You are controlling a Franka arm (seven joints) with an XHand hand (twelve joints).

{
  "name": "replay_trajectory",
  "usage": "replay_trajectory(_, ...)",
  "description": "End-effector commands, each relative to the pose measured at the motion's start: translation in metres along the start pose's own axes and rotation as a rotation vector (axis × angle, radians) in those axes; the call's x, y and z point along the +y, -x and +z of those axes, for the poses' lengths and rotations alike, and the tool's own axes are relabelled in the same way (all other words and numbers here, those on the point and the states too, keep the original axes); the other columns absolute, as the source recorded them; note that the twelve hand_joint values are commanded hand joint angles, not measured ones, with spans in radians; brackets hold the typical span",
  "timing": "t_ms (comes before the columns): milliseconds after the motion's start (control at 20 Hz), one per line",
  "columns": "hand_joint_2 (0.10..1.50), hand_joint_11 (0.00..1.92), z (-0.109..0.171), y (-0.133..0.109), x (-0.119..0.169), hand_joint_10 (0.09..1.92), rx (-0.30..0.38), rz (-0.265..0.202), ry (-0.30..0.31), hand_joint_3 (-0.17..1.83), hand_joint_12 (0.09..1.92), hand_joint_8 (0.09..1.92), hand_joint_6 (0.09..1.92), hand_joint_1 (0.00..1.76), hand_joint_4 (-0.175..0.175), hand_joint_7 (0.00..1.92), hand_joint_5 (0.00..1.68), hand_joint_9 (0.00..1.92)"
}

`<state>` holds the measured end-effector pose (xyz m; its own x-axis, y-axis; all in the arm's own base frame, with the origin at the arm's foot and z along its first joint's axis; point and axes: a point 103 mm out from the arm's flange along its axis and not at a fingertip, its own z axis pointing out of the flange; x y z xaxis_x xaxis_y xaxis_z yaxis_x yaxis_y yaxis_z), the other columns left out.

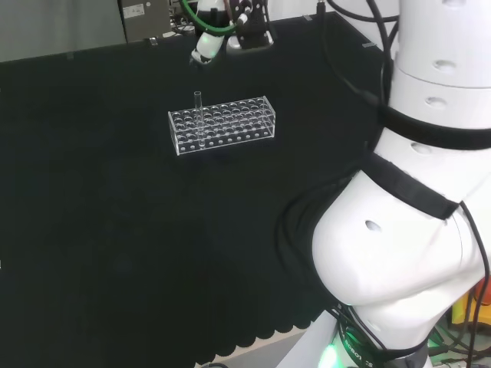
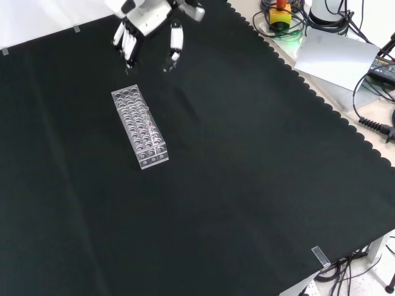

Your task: Pick up the test tube.

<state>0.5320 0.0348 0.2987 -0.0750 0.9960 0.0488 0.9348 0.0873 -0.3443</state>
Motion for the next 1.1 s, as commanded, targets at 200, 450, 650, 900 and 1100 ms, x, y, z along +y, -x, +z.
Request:
replay_trajectory(200, 0.67, 0.44, 0.032, -0.006, 0.047, 0.72, -0.041, -0.018, -0.062, 0.62, 1.45, 0.8, 0.69, 0.93, -0.169, 0.79, 0.59, 0.79)
replay_trajectory(450, 0.66, 0.44, 0.052, -0.005, 0.059, 0.72, -0.073, -0.021, -0.11, 0.65, 1.45, 0.8, 0.71, 0.94, -0.158, 0.78, 0.54, 0.79)
replay_trajectory(650, 0.65, 0.45, 0.067, -0.005, 0.064, 0.72, -0.083, -0.013, -0.134, 0.67, 1.44, 0.81, 0.73, 0.95, -0.149, 0.76, 0.5, 0.79)
replay_trajectory(900, 0.64, 0.45, 0.077, -0.002, 0.066, 0.72, -0.069, -0.012, -0.145, 0.68, 1.44, 0.82, 0.74, 0.95, -0.148, 0.75, 0.5, 0.79)
replay_trajectory(1100, 0.64, 0.45, 0.084, 0.0, 0.068, 0.72, -0.058, -0.014, -0.146, 0.69, 1.44, 0.82, 0.74, 0.95, -0.147, 0.75, 0.5, 0.79)
